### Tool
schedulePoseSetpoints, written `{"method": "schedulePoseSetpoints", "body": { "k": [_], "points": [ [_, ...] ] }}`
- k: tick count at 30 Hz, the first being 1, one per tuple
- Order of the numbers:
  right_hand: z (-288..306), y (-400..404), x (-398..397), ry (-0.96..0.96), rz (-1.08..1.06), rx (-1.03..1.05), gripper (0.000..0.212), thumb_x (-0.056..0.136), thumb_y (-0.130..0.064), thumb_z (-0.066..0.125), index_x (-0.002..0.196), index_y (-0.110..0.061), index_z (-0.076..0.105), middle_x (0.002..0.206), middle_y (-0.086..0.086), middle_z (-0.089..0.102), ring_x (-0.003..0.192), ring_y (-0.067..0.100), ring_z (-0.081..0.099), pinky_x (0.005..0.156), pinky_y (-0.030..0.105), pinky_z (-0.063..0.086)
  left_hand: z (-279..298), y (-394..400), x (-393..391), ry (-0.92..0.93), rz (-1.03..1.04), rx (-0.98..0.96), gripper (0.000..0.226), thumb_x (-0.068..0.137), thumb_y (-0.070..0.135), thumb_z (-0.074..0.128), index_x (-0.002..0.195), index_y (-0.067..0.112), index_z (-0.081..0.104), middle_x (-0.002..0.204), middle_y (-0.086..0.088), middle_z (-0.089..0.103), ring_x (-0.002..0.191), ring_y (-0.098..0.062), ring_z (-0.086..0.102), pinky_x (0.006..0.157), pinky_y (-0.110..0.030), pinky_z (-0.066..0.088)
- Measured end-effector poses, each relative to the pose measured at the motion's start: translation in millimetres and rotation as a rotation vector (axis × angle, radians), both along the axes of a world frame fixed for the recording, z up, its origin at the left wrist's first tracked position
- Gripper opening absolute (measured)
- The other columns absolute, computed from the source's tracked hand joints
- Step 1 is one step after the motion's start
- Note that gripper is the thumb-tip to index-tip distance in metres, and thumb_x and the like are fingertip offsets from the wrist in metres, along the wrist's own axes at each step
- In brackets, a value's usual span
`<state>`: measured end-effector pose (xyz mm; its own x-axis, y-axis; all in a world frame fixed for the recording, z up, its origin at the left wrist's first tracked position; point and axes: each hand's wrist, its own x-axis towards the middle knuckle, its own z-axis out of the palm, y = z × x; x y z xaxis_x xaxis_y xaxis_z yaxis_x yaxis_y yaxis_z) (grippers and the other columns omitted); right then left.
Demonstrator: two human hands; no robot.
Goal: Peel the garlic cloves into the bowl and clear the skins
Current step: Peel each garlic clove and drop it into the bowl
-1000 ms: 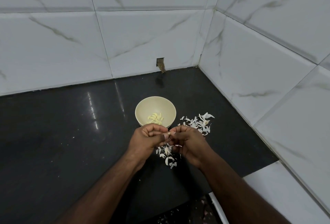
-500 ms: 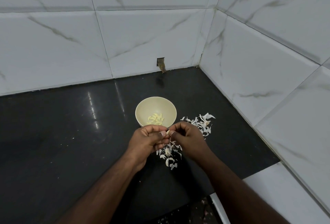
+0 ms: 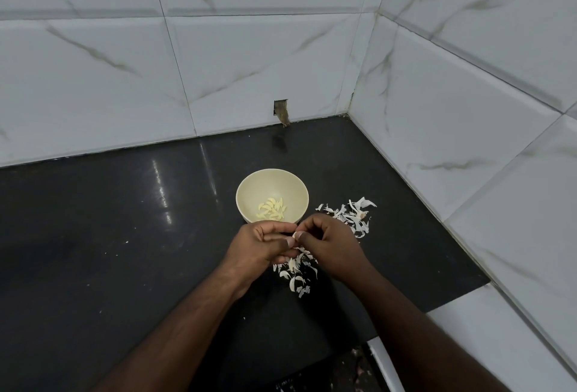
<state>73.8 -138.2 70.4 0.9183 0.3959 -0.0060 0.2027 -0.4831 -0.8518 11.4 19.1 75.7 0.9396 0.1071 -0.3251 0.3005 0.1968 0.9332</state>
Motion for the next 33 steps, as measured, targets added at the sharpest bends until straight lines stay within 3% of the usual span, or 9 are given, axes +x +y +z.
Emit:
{"method": "schedulePoseSetpoints", "body": {
  "k": [3, 6, 9, 14, 18, 23, 33],
  "points": [
    [4, -3, 1, -0.103, 0.088, -0.15, 0.01, 0.09, -0.017, 0.064, 0.081, -0.022, 0.065, 0.075, -0.012, 0.061, 0.069, 0.001, 0.053, 0.062, 0.019, 0.039, -1, 2, 0, 0.006, 0.008, 0.039, 0.02, 0.086, 0.0, 0.073, 0.104, 0.009, 0.076, 0.089, -0.015, 0.077, 0.073, -0.015, 0.072, 0.06, -0.017, 0.051],
    [5, -6, 2, -0.219, 0.179, -0.316, 0.009, 0.094, -0.021, 0.055, 0.089, -0.022, 0.062, 0.086, -0.008, 0.059, 0.081, 0.009, 0.053, 0.072, 0.029, 0.042, -2, 2, 0, 0.018, -0.004, 0.064, 0.022, 0.085, -0.002, 0.074, 0.103, 0.01, 0.077, 0.084, -0.011, 0.077, 0.07, -0.012, 0.07, 0.058, -0.016, 0.049],
    [7, -10, 4, -0.252, 0.179, -0.377, 0.009, 0.095, -0.024, 0.054, 0.093, -0.023, 0.063, 0.088, -0.009, 0.062, 0.083, 0.01, 0.056, 0.075, 0.031, 0.046, -5, 4, 0, 0.024, -0.009, 0.072, 0.025, 0.085, -0.006, 0.071, 0.103, 0.011, 0.077, 0.081, -0.009, 0.076, 0.071, -0.014, 0.07, 0.058, -0.018, 0.049],
    [6, -17, 6, -0.125, 0.094, -0.303, 0.011, 0.082, -0.016, 0.067, 0.087, -0.024, 0.073, 0.08, -0.01, 0.071, 0.075, 0.004, 0.064, 0.074, 0.027, 0.053, -6, 6, -1, 0.038, -0.004, 0.038, 0.019, 0.091, 0.0, 0.068, 0.104, 0.011, 0.076, 0.089, -0.009, 0.076, 0.081, -0.019, 0.073, 0.065, -0.022, 0.054],
    [4, -17, 4, -0.152, 0.073, -0.236, 0.021, 0.087, -0.013, 0.065, 0.099, -0.024, 0.079, 0.095, -0.012, 0.074, 0.087, -0.002, 0.064, 0.079, 0.015, 0.048, -3, 5, -1, 0.079, 0.013, -0.042, 0.016, 0.091, 0.005, 0.07, 0.106, 0.003, 0.068, 0.099, -0.013, 0.077, 0.087, -0.025, 0.076, 0.069, -0.026, 0.059],
    [6, -14, -1, -0.12, 0.145, -0.052, 0.03, 0.086, -0.019, 0.076, 0.114, -0.031, 0.075, 0.096, -0.012, 0.071, 0.089, 0.004, 0.065, 0.083, 0.029, 0.053, -5, 7, -1, 0.085, 0.021, -0.094, 0.012, 0.095, 0.005, 0.064, 0.105, 0.003, 0.071, 0.101, -0.017, 0.076, 0.09, -0.023, 0.075, 0.069, -0.023, 0.057],
    [0, -7, -2, -0.139, 0.163, -0.027, 0.026, 0.086, -0.019, 0.076, 0.109, -0.033, 0.076, 0.092, -0.008, 0.066, 0.083, 0.008, 0.062, 0.077, 0.034, 0.053, -2, 5, -3, 0.06, 0.015, -0.096, 0.015, 0.092, 0.004, 0.067, 0.106, 0.003, 0.073, 0.096, -0.016, 0.077, 0.079, -0.016, 0.073, 0.065, -0.019, 0.055]
  ]
}}
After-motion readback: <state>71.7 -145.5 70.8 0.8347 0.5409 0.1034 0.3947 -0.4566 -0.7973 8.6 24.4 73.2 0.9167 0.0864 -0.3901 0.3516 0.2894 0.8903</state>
